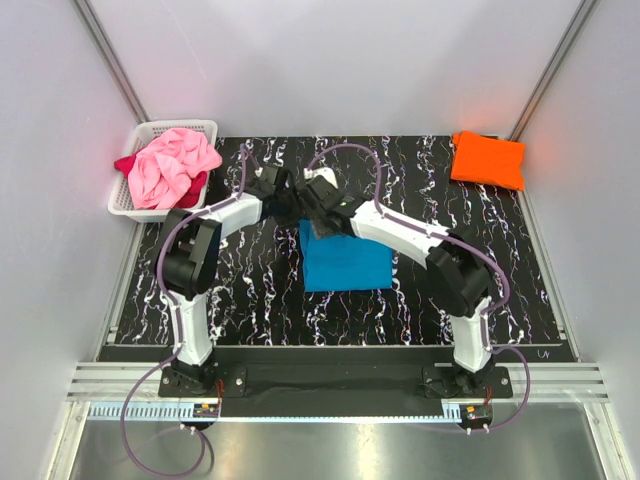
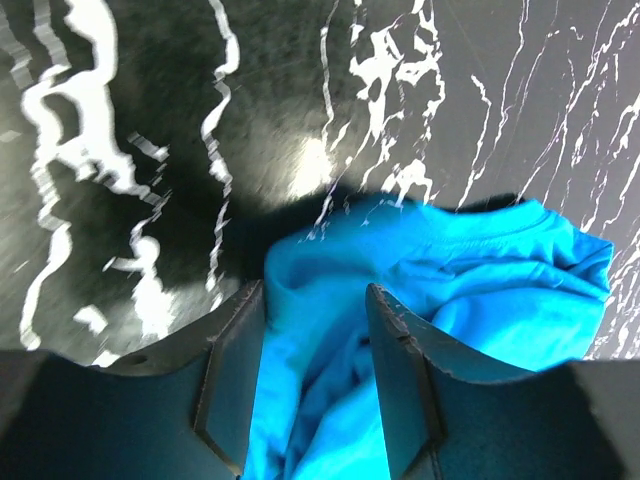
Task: Fold and stack the t-shirts
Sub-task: Fold the tshirt, then neatly place the folded tshirt to the corner
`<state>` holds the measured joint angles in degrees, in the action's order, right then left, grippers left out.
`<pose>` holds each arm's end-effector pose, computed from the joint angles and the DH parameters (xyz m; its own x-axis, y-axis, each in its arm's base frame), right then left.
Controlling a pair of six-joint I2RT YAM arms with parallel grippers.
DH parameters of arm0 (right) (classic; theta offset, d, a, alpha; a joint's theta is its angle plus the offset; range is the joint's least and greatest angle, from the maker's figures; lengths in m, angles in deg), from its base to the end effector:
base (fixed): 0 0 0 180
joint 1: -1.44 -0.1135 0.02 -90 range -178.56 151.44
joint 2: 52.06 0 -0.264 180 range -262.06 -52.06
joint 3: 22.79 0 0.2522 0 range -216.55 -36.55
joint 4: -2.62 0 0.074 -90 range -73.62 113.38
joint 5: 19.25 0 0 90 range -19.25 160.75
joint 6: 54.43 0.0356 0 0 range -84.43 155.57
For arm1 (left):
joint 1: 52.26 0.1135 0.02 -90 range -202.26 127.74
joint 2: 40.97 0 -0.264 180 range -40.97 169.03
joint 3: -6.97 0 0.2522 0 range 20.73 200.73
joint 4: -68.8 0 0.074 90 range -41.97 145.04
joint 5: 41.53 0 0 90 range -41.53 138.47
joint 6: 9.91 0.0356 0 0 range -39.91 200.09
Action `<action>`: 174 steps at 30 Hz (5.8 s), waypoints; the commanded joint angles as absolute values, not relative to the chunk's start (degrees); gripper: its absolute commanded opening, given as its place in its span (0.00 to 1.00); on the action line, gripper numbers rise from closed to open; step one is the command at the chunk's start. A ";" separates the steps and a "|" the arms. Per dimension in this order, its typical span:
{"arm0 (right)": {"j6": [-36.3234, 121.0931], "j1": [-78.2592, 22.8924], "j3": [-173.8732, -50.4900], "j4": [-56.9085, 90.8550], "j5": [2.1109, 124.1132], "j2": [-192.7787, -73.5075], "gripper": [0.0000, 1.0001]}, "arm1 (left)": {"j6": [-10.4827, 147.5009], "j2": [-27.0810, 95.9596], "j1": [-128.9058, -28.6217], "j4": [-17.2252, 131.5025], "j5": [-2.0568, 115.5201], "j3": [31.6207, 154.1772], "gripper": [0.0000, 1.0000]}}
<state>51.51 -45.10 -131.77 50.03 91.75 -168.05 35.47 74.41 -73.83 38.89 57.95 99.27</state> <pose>0.3177 0.3167 0.2328 -0.6846 -0.3497 -0.6395 -0.3600 0.9251 -0.1205 0.3985 -0.1638 0.1660 -0.8480 -0.4097 -0.3361 -0.1979 0.8332 -0.5164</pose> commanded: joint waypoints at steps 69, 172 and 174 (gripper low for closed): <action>67.30 -16.67 -100.89 37.30 78.13 -156.14 0.00 | 32.63 82.96 -79.07 16.89 36.96 113.90 0.00; 54.73 -9.02 -132.68 45.81 55.01 -173.51 0.00 | 39.31 42.09 -74.32 29.11 50.14 80.41 0.69; 52.81 -8.75 -137.07 48.54 57.99 -175.54 0.00 | 39.48 42.26 -74.32 29.11 50.66 80.76 0.69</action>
<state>56.61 -9.23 -130.65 42.97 51.33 -173.16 38.29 43.96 -74.66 27.70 49.25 80.17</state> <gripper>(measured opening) 0.022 0.689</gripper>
